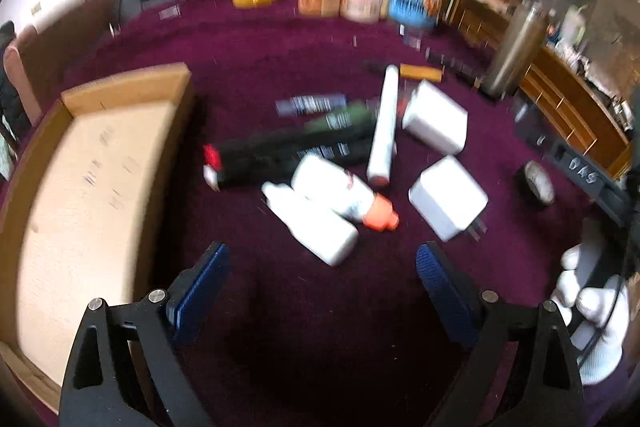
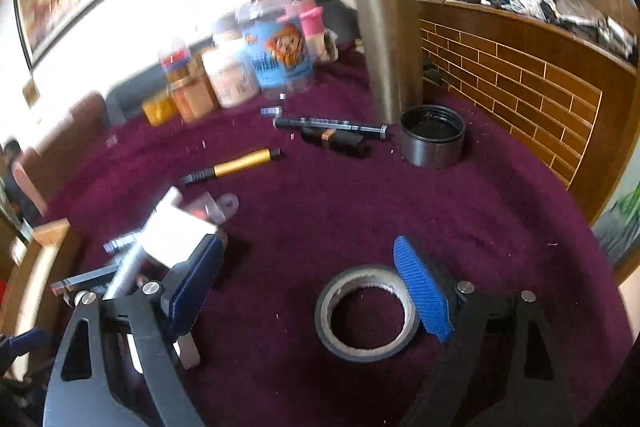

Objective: Organize rigid objects

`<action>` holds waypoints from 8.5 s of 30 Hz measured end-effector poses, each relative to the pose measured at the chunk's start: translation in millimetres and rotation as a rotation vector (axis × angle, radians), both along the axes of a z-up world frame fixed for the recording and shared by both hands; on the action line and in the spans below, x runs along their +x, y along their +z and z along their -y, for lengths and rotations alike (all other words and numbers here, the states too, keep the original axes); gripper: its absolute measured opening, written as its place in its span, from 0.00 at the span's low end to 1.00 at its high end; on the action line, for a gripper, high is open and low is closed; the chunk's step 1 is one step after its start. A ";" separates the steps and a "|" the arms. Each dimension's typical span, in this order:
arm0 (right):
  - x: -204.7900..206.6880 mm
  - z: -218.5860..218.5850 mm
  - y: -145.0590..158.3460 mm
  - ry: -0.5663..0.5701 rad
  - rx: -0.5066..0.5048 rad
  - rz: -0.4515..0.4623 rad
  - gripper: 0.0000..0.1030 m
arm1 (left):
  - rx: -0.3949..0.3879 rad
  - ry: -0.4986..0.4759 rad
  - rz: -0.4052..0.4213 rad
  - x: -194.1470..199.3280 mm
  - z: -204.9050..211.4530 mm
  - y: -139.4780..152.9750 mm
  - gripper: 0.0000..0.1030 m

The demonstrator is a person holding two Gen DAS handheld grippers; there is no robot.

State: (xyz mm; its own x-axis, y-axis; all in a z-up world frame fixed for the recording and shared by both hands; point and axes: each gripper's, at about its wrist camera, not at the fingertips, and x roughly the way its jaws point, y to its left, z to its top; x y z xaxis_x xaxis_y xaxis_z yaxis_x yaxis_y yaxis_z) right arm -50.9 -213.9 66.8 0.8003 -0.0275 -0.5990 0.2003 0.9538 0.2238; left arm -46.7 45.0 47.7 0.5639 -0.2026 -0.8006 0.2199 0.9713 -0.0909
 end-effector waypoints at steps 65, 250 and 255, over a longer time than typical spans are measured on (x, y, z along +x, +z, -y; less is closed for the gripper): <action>10.6 6.2 -13.5 0.063 0.095 -0.051 0.87 | 0.124 -0.398 -0.025 2.4 18.0 13.9 0.23; 12.2 9.1 -16.0 0.049 0.089 -0.056 0.89 | -0.032 0.302 -0.122 64.4 -189.7 -35.3 0.68; 15.6 4.5 -15.2 0.049 0.059 -0.080 0.90 | -0.086 0.239 -0.094 46.4 -180.0 -30.6 0.70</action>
State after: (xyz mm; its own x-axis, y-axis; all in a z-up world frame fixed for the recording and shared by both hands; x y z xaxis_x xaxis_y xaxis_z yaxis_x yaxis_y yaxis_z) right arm -35.2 -218.4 51.7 0.7494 0.0479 -0.6604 0.1729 0.9486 0.2651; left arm -0.3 225.0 17.1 0.5282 -0.1421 -0.8372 -0.0283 0.9824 -0.1846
